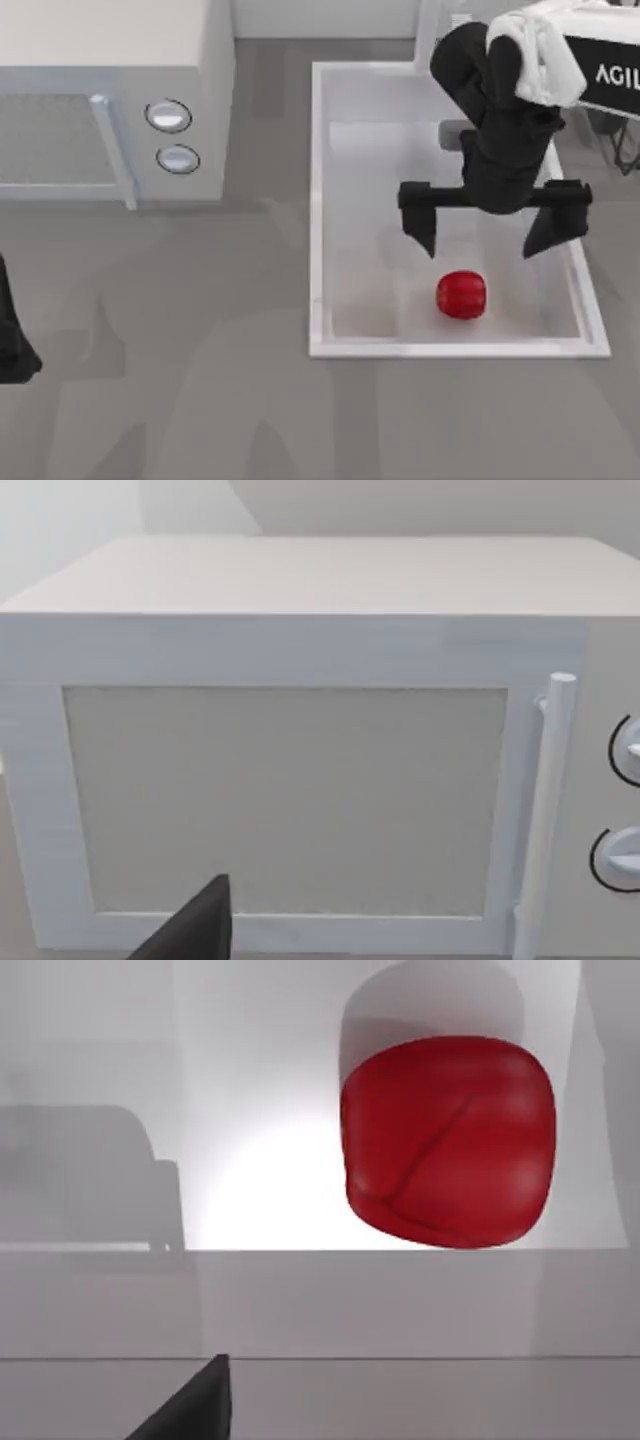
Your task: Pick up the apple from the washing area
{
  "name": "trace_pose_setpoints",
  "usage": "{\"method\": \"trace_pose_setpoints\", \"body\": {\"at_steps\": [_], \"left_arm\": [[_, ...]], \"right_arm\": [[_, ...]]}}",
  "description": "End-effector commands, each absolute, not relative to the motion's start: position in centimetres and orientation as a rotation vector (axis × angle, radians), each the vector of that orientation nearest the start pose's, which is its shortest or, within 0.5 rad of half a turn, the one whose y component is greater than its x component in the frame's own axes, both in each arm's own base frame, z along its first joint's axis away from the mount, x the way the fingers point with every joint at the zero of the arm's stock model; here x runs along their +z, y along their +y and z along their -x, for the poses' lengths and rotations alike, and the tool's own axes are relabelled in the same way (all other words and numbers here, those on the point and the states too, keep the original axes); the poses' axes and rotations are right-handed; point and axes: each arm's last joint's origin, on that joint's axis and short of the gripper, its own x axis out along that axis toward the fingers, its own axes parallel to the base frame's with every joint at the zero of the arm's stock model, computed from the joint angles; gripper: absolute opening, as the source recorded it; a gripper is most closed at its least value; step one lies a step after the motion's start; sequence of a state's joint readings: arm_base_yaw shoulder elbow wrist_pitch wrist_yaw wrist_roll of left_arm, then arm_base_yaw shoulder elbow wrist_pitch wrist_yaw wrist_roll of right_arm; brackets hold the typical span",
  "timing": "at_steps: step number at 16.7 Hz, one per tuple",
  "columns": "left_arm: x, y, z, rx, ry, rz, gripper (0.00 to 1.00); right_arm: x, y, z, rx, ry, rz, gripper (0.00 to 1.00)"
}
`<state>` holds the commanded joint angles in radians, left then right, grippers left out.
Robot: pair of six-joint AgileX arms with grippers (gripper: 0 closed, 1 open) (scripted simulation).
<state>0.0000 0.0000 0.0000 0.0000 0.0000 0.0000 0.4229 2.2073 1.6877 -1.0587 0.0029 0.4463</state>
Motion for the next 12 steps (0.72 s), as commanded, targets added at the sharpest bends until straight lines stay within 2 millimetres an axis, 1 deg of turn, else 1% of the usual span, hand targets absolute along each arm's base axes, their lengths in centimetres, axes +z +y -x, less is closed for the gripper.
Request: {"method": "trace_pose_setpoints", "body": {"at_steps": [2,5,8,10,12], "left_arm": [[16.0,-0.1,-10.6,0.0,0.0,0.0,1.0],[16.0,-0.1,-10.6,0.0,0.0,0.0,1.0],[16.0,-0.1,-10.6,0.0,0.0,0.0,1.0],[16.0,-0.1,-10.6,0.0,0.0,0.0,1.0],[16.0,-0.1,-10.6,0.0,0.0,0.0,1.0]], "right_arm": [[11.7,18.0,-38.8,-0.013,1.578,-0.008,1.0],[6.8,18.2,-39.1,-0.004,1.558,-0.014,1.0],[2.4,18.1,-38.7,-0.004,1.559,-0.013,1.0],[0.7,18.0,-38.3,-0.007,1.569,-0.008,1.0],[0.6,17.9,-38.3,-0.008,1.571,-0.008,1.0]]}}
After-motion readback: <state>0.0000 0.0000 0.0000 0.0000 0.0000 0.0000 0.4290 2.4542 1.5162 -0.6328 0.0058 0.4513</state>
